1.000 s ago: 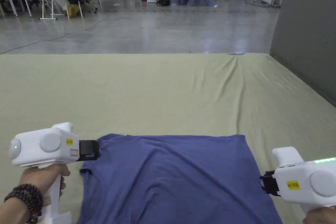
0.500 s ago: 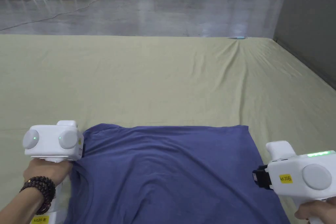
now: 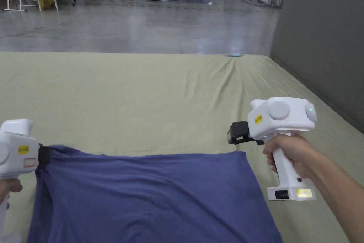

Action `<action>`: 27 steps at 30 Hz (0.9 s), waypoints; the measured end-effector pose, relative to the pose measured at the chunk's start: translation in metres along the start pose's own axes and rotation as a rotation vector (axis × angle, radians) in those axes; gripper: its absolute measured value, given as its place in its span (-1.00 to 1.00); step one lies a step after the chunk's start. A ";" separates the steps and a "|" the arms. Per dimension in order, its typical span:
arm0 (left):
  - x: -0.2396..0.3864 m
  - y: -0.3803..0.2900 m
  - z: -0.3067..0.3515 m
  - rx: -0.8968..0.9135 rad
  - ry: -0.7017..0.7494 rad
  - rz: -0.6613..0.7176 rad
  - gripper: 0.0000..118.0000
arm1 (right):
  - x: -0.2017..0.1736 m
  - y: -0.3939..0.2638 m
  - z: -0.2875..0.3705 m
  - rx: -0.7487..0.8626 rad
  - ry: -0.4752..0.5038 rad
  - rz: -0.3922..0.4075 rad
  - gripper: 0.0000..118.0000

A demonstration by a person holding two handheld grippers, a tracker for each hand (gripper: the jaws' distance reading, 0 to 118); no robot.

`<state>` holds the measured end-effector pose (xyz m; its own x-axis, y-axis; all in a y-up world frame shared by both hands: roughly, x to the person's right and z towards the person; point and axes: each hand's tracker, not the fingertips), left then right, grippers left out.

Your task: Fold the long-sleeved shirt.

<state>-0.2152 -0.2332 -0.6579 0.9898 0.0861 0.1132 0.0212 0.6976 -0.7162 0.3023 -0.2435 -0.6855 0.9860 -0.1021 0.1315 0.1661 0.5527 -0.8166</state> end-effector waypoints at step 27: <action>-0.013 0.031 0.068 0.085 -0.068 0.115 -1.00 | -0.020 0.031 0.050 -0.037 -0.066 0.115 -1.00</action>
<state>-0.2364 -0.1648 -0.6349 0.9731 0.2152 0.0822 -0.1069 0.7379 -0.6664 0.2883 -0.1830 -0.6852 0.9973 0.0157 0.0714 0.0525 0.5269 -0.8483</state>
